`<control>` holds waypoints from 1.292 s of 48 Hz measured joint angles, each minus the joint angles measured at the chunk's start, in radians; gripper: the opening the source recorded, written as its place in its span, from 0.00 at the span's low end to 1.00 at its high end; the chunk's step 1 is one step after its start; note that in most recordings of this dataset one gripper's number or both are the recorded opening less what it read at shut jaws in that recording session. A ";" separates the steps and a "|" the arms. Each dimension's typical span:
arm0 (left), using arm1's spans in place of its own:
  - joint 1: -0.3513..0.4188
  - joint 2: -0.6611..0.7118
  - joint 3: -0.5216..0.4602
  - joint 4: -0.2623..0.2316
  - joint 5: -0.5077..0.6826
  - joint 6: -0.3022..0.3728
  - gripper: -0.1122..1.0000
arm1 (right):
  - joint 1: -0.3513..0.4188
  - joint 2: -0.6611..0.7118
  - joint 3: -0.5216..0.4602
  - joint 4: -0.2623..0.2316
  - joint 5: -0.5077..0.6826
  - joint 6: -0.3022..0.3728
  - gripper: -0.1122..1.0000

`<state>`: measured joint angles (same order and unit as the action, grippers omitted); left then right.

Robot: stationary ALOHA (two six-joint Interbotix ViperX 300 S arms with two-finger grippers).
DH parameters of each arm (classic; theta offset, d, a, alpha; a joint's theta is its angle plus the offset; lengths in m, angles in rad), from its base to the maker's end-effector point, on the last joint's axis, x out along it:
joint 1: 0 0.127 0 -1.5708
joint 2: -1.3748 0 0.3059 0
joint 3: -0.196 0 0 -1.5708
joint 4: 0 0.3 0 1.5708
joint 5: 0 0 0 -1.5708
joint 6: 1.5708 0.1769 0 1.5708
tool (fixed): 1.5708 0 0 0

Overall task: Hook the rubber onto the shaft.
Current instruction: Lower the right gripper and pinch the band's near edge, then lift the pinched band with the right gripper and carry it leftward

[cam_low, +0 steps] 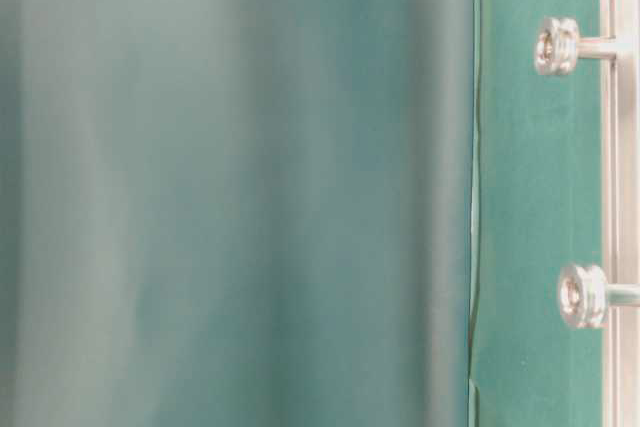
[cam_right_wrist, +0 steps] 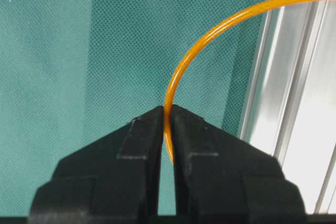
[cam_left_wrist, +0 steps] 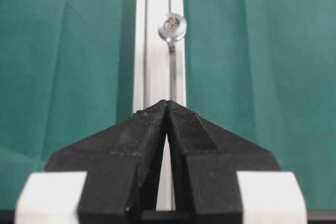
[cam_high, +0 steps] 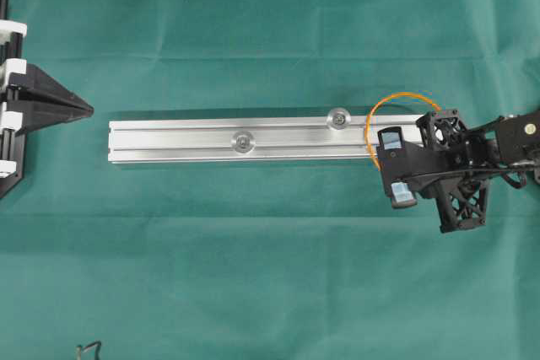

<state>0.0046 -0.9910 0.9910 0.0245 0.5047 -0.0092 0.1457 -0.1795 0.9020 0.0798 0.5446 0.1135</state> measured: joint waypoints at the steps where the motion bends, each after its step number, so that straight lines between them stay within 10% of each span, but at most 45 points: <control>1: -0.002 0.002 0.000 0.000 0.002 0.000 0.12 | 0.000 0.000 0.000 0.000 0.000 0.000 0.16; 62: 0.000 0.002 0.000 0.000 0.002 -0.002 0.12 | 0.000 -0.241 -0.133 -0.044 0.359 0.000 0.16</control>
<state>0.0046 -0.9894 0.9910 0.0245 0.5062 -0.0107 0.1457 -0.4203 0.7685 0.0353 0.9035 0.1135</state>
